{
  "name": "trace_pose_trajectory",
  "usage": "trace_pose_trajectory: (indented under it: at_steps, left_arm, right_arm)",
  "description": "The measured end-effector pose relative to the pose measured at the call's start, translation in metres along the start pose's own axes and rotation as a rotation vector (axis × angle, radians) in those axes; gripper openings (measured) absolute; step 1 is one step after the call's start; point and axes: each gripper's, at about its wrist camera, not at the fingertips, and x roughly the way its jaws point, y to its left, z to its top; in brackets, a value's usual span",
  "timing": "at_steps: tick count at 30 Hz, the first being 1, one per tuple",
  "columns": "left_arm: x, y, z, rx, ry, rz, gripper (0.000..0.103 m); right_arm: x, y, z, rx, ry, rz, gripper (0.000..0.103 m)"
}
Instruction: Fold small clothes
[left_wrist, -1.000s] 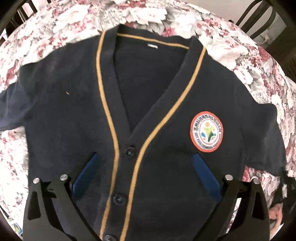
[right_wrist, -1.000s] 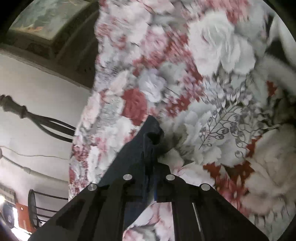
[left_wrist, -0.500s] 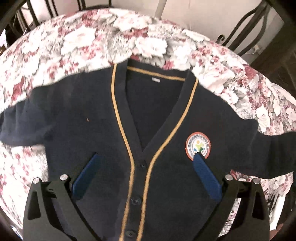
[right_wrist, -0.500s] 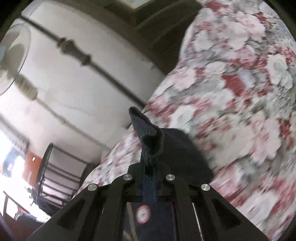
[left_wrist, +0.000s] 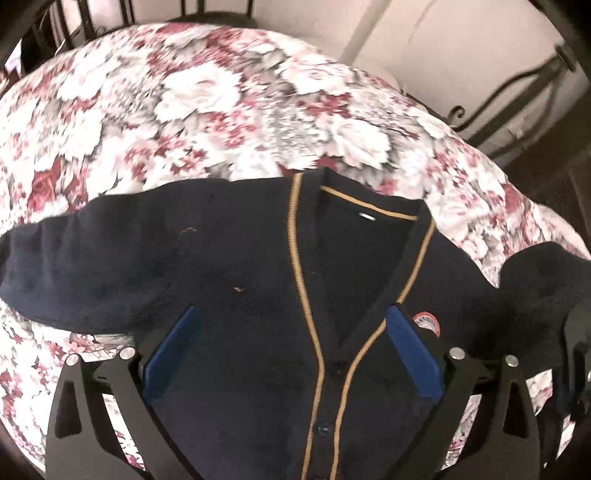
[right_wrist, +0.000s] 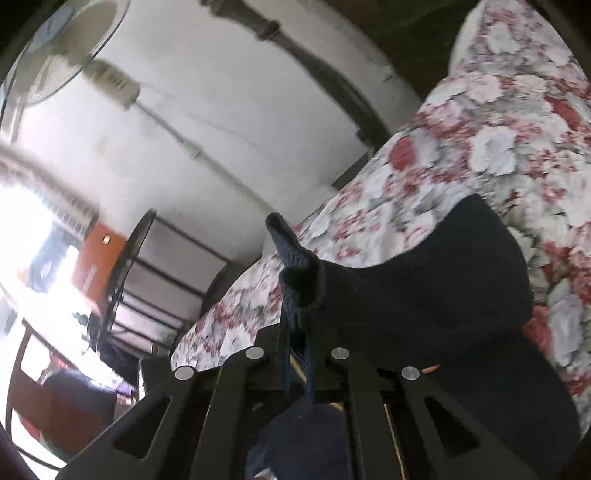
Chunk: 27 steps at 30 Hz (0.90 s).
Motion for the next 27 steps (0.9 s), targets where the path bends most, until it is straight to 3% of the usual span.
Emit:
trace_pose_trajectory:
  at_steps: [5,9,18,23,27]
  left_arm:
    - [0.004,0.006,0.003,-0.003,0.007,-0.004,0.098]
    - [0.003,0.007,0.003,0.028,-0.013,0.043,0.098]
    - [-0.005,0.041,0.008,-0.076,-0.049,0.067,0.098]
    - [0.001,0.053,0.007,-0.094,-0.023,0.108,0.098]
    - [0.012,0.066,0.008,-0.113,0.006,0.183,0.098]
  right_arm:
    - [0.015,0.019,-0.016,-0.079,0.057,0.039,0.007]
    - [0.024,0.036,-0.027,-0.152,0.09,0.055,0.007]
    - [0.05,0.046,-0.048,-0.208,0.188,0.067,0.007]
    - [0.064,0.05,-0.058,-0.235,0.237,0.061,0.007]
    - [0.084,0.046,-0.07,-0.247,0.308,0.034,0.011]
